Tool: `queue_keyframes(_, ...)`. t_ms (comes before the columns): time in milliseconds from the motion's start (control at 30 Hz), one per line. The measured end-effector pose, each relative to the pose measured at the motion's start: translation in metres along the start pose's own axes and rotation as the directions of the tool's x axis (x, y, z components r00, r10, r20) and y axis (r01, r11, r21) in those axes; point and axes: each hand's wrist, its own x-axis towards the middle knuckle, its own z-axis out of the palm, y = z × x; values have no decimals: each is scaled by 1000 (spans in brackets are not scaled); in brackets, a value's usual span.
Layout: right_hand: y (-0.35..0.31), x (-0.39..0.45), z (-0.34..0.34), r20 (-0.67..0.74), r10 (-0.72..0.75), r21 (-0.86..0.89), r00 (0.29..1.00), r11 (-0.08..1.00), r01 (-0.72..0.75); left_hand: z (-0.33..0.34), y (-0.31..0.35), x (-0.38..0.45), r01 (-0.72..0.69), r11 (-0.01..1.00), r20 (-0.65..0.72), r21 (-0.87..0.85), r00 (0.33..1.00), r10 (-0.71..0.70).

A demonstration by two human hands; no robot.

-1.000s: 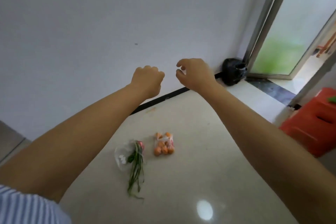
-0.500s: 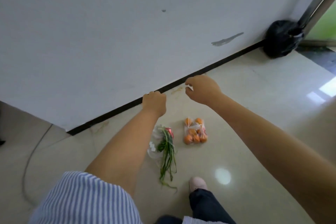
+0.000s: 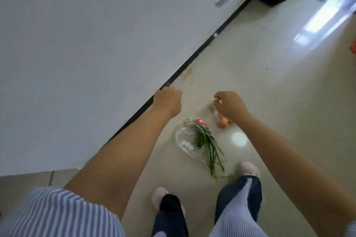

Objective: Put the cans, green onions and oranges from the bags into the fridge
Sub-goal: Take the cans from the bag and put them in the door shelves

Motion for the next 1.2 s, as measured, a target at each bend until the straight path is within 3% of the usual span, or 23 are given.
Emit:
queue_keyframes(167,0,-43,65,26,230,73,973,970,-231,31,-32,7,-163,986,91,31,983,160)
queue_keyframes(333,16,-64,104,109,424,119,899,892,-435,56,-27,22,-292,955,143,59,949,281)
queue_keyframes(600,32,-52,175,153,578,251,801,762,-598,114,-27,64,-458,884,267,90,867,422)
queue_keyframes(767,40,-27,229,67,674,320,736,684,-656,164,-27,109,-546,833,312,89,810,497)
queue_keyframes(1033,91,55,371,-15,727,362,687,644,-674,332,-26,188,-583,809,326,74,781,533)
queue_keyframes(1200,142,108,500,-51,691,259,721,707,-658,477,2,222,-529,845,278,-80,802,529)
